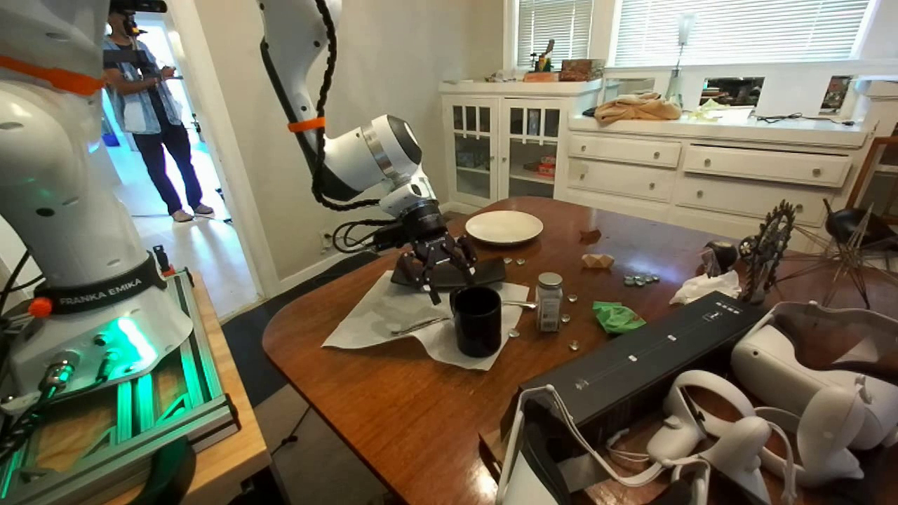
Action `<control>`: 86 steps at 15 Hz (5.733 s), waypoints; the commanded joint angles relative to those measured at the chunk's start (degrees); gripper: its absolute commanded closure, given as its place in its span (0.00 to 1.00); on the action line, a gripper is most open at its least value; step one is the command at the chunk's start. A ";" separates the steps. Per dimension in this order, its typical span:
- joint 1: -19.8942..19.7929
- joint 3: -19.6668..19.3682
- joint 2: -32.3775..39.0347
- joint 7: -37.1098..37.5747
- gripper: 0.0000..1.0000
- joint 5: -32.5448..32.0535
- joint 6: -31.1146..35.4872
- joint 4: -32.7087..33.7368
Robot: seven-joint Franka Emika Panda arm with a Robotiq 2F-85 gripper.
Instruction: Pick up the black mug and pour the contents in the mug onto the black tray.
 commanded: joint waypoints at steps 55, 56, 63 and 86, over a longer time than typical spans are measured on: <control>-5.94 2.61 1.71 -82.91 0.95 104.67 -27.52 23.70; -6.20 2.68 2.35 -83.89 0.95 105.94 -28.75 24.64; -8.11 1.87 7.38 -89.09 0.95 113.39 -38.08 29.78; -11.53 -2.22 19.43 -101.59 0.95 126.97 -57.88 38.72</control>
